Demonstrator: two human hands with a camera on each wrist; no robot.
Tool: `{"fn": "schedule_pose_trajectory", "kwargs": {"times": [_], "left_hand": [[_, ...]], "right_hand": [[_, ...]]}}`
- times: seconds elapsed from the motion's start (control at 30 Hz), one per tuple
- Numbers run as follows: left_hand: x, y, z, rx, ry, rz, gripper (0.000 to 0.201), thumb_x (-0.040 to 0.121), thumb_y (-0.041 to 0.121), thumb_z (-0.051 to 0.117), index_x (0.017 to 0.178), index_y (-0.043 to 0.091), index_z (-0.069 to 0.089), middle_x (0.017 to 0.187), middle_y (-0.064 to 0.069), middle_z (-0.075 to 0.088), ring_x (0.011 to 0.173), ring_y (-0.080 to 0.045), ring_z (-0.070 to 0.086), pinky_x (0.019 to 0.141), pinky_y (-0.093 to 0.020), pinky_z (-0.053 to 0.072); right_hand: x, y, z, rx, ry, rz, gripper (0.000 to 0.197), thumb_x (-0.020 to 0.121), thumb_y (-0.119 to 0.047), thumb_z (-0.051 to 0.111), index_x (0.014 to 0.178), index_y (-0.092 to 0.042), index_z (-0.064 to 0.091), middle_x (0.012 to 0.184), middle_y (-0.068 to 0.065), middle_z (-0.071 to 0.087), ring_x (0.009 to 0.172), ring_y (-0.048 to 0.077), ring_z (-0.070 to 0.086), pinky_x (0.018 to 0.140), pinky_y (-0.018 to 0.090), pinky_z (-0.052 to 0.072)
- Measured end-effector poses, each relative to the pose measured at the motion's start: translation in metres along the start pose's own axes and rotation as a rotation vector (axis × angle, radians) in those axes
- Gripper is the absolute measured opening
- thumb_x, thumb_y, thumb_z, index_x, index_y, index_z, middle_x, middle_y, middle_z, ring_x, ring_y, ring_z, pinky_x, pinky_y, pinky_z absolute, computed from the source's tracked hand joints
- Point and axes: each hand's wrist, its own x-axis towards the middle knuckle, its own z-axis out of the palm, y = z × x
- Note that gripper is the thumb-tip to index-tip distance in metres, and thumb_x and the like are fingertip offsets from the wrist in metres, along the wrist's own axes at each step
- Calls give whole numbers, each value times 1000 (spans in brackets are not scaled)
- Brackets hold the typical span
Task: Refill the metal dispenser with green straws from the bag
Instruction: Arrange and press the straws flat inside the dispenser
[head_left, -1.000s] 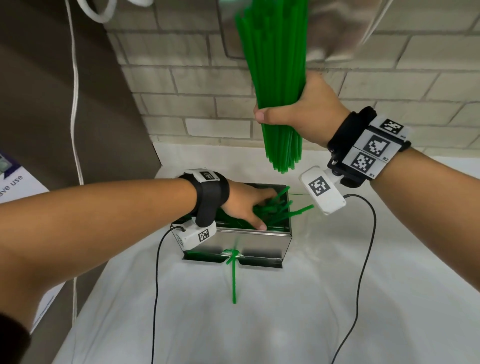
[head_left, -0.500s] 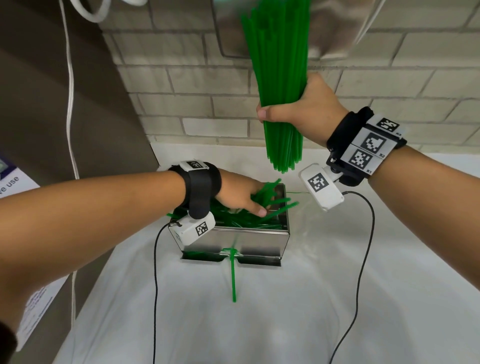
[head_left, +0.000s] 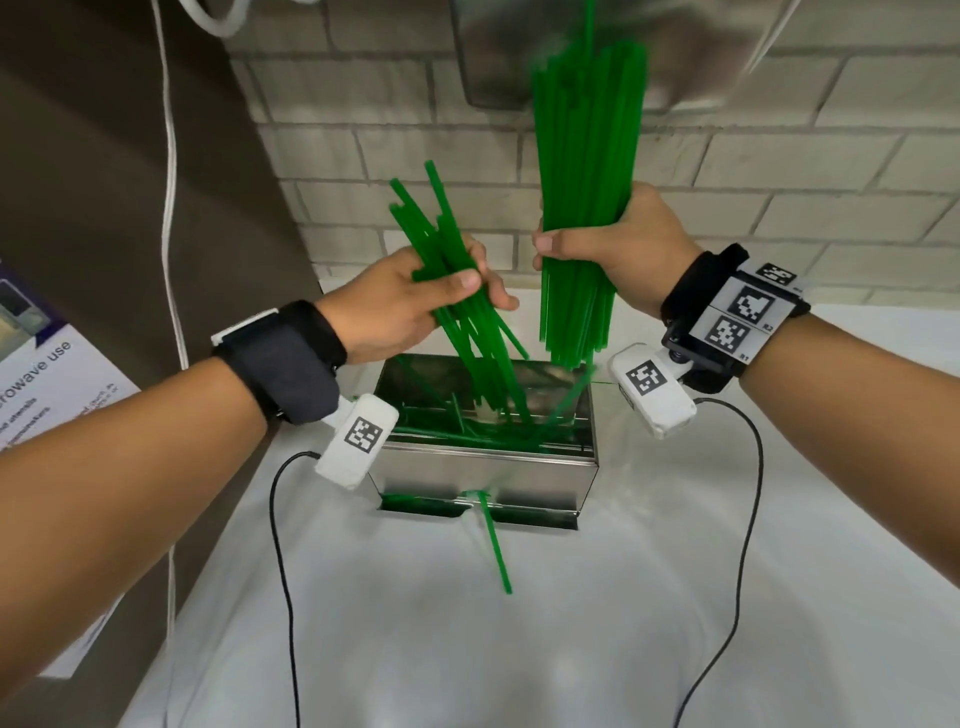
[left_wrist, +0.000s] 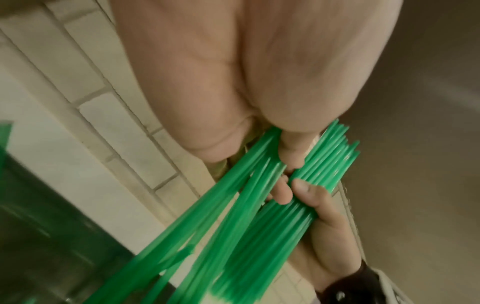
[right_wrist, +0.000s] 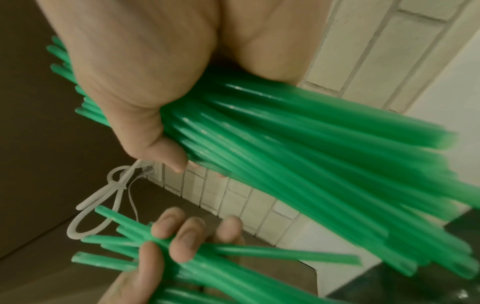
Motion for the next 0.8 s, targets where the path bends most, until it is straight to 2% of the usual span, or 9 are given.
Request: {"fn": "schedule_pose_trajectory", "kwargs": {"times": [0.1, 0.17, 0.33, 0.4, 0.53, 0.6, 0.7, 0.73, 0.8], "left_hand": [[0, 10, -3, -47, 101, 32, 10, 102, 6, 42, 104, 10, 51, 95, -16, 65, 120, -46, 60, 109, -52, 45], [-1, 18, -4, -99, 171, 71, 10, 103, 6, 42, 101, 10, 50, 86, -12, 58, 103, -37, 63, 107, -49, 46], [-17, 48, -14, -178, 285, 219, 16, 107, 15, 39, 96, 14, 51, 73, -1, 31, 67, -16, 41, 87, -38, 45], [-24, 55, -17, -75, 358, 267, 19, 107, 20, 41, 91, 15, 50, 65, 1, 29, 57, -14, 35, 73, -35, 46], [-40, 81, -10, 300, 418, 325, 15, 103, 15, 54, 90, 9, 58, 55, 4, 40, 42, -15, 29, 47, -34, 29], [-44, 101, -3, 610, 330, 214, 16, 100, 20, 64, 90, 7, 67, 59, -7, 50, 43, -21, 38, 44, -33, 36], [-35, 97, 8, 1139, 37, -209, 11, 94, 38, 68, 95, 31, 76, 77, 3, 73, 68, -15, 66, 70, -30, 54], [-30, 84, 11, 1249, -66, -318, 13, 95, 42, 66, 97, 34, 75, 83, 5, 75, 77, -15, 69, 78, -32, 56], [-21, 47, 18, 1437, -283, -457, 19, 97, 45, 60, 103, 31, 71, 89, 5, 73, 83, -19, 69, 81, -39, 57]], "right_hand": [[1, 8, 7, 18, -9, 32, 30, 73, -1, 82, 98, -2, 66, 90, 18, 70, 84, 36, 71, 86, 58, 57], [0, 14, 11, -2, -13, 62, 34, 69, -6, 85, 98, -4, 67, 91, 16, 71, 88, 37, 72, 86, 57, 58], [-2, 24, 25, 0, -22, 110, 53, 58, -18, 88, 102, 0, 68, 96, 19, 73, 94, 41, 72, 86, 54, 58], [-3, 24, 33, -101, -81, 105, 45, 63, -18, 88, 99, 1, 69, 96, 19, 74, 91, 35, 73, 86, 50, 59], [-2, 24, 45, -226, -123, 95, 37, 70, -15, 86, 99, -1, 69, 95, 17, 74, 89, 30, 73, 81, 40, 62], [4, 24, 45, -199, -90, 106, 37, 68, -14, 86, 98, 1, 70, 91, 15, 76, 86, 31, 74, 82, 43, 61], [10, 28, 42, -126, -48, 138, 44, 62, -16, 87, 99, 2, 69, 86, 15, 76, 82, 34, 75, 81, 51, 61], [11, 30, 40, -119, -42, 146, 45, 62, -15, 87, 99, 2, 69, 86, 16, 76, 82, 35, 75, 80, 52, 61], [9, 32, 38, -130, -36, 147, 43, 63, -15, 86, 99, 1, 69, 85, 16, 77, 82, 34, 75, 81, 52, 61]]}}
